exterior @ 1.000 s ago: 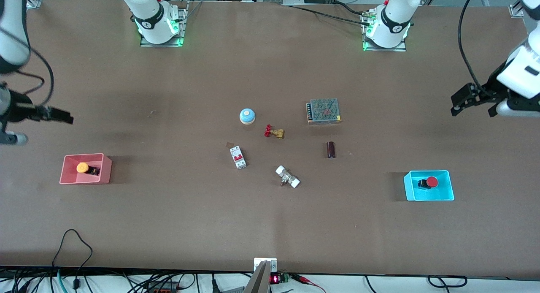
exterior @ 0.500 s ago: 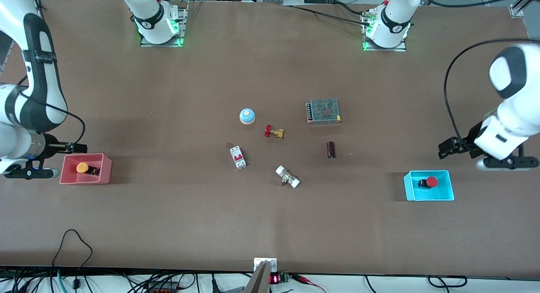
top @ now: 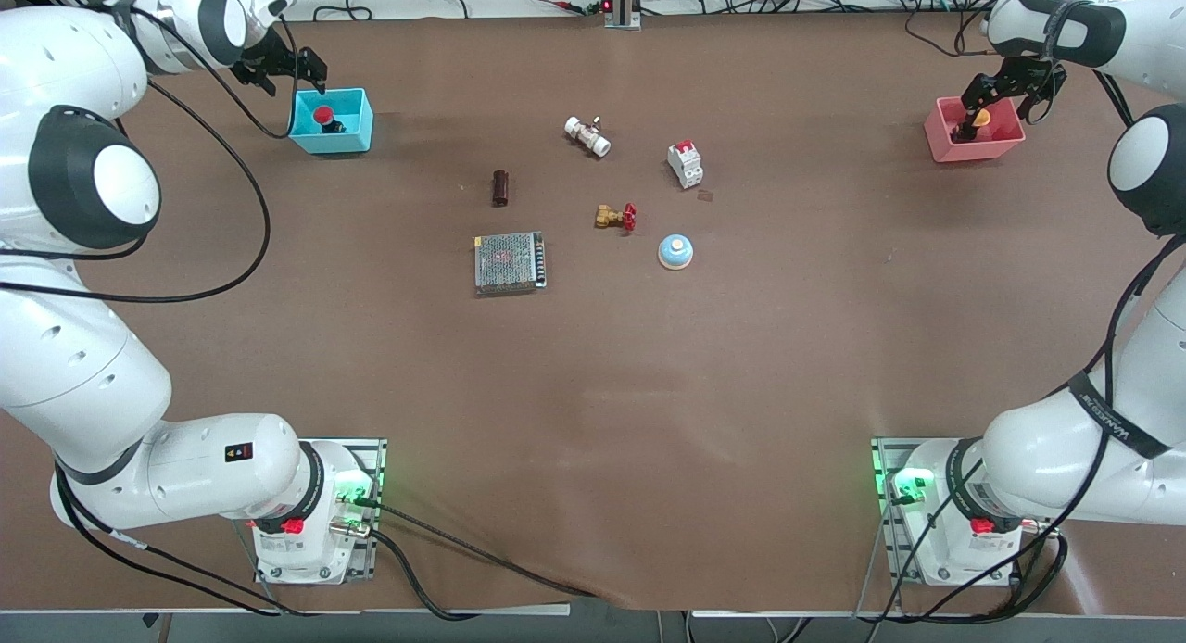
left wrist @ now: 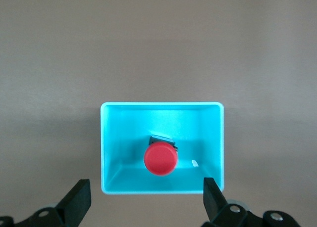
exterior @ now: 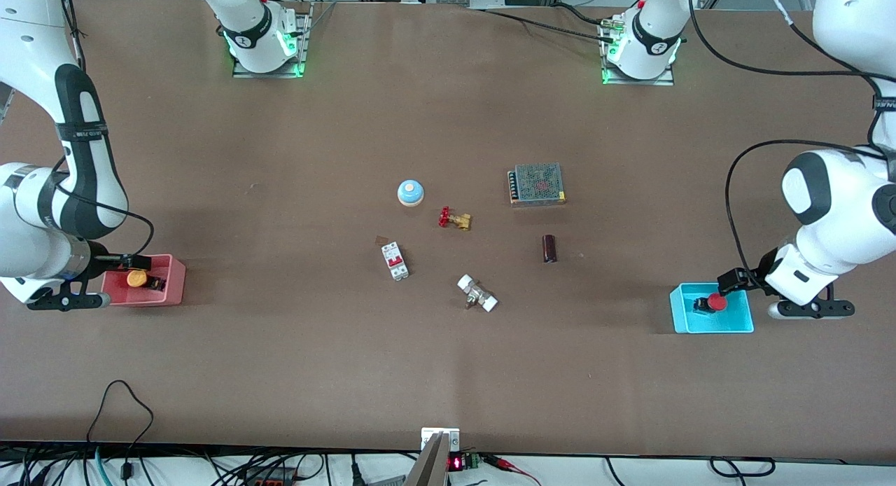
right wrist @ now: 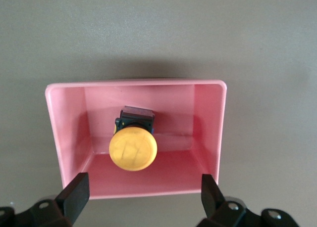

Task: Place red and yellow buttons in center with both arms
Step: 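Lower the right gripper to the yellow button while the left gripper reaches the red button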

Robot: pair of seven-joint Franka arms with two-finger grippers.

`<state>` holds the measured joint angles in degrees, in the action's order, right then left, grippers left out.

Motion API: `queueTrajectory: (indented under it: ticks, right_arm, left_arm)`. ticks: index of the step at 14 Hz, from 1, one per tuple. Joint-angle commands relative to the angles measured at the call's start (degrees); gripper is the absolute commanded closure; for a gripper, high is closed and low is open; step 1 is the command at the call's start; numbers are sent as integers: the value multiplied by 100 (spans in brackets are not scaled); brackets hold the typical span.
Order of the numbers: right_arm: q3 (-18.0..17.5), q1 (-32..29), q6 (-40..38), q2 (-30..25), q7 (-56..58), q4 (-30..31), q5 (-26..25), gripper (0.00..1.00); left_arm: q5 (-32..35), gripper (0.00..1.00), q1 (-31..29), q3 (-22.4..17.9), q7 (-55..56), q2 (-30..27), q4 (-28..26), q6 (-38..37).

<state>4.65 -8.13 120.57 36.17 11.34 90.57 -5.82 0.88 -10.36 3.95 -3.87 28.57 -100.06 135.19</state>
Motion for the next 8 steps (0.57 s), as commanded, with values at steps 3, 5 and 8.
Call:
queueTrajectory:
  ticks: [3,5,8]
  right_arm:
    - [-52,-39,248,214,70,-145,2,0]
    - [-52,-39,265,302,70,-154,2,0]
    - [-52,-66,449,373,70,-180,20,0]
  left_arm:
    - [79,0,8,35,-26,535,109,349]
    - [79,0,25,35,0,658,109,473]
    - [79,0,78,35,9,746,101,683]
